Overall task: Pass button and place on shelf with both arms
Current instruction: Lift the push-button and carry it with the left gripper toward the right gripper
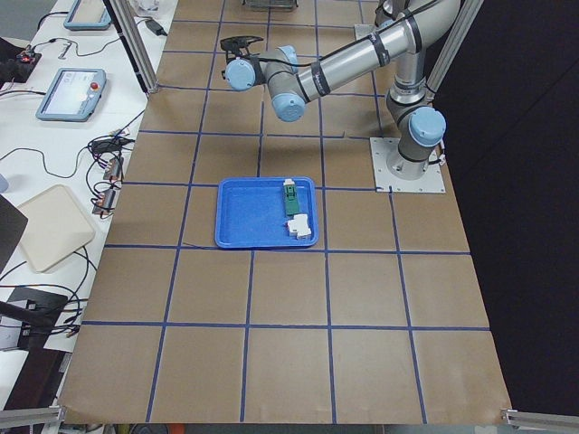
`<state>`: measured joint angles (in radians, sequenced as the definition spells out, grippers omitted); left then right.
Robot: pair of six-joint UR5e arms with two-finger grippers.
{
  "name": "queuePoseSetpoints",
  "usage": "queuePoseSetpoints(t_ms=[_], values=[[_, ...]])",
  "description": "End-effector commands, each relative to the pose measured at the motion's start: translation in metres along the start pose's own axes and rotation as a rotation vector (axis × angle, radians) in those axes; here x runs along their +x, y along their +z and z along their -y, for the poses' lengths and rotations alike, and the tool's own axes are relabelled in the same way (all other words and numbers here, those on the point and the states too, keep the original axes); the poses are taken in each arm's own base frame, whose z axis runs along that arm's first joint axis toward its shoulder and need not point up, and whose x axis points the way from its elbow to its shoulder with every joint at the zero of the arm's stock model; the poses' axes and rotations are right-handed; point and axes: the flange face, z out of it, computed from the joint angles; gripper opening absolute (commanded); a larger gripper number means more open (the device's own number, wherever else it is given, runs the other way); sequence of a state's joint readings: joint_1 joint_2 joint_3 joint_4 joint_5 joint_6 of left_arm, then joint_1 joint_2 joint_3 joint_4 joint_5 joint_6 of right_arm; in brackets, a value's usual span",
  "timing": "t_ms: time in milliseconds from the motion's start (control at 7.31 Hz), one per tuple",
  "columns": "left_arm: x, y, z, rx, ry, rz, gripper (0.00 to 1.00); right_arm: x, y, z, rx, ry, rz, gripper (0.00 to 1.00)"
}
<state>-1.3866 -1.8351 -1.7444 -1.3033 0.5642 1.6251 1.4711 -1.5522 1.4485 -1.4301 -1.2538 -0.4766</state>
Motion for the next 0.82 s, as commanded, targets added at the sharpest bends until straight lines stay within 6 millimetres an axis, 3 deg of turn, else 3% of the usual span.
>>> queuePoseSetpoints(t_ms=[0, 274, 411, 547, 684], values=[[0.041, 0.059, 0.061, 0.04, 0.112, -0.097, 0.0, -0.008, -0.005, 0.01, 0.104, -0.368, 0.07, 1.0], [0.064, 0.08, 0.118, 0.018, 0.166, -0.132, 0.0, -0.004, 0.001, 0.014, 0.123, -0.664, 0.071, 1.0], [0.077, 0.089, 0.142, 0.015, 0.201, -0.152, 0.0, 0.011, 0.008, 0.021, 0.156, -0.838, 0.09, 1.0], [0.087, 0.104, 0.153, 0.0, 0.186, -0.175, 0.0, 0.028, 0.008, 0.015, 0.157, -0.827, 0.109, 1.0], [0.096, 0.113, 0.166, -0.012, 0.195, -0.189, 0.0, 0.022, 0.002, 0.012, 0.174, -0.877, 0.102, 1.0]])
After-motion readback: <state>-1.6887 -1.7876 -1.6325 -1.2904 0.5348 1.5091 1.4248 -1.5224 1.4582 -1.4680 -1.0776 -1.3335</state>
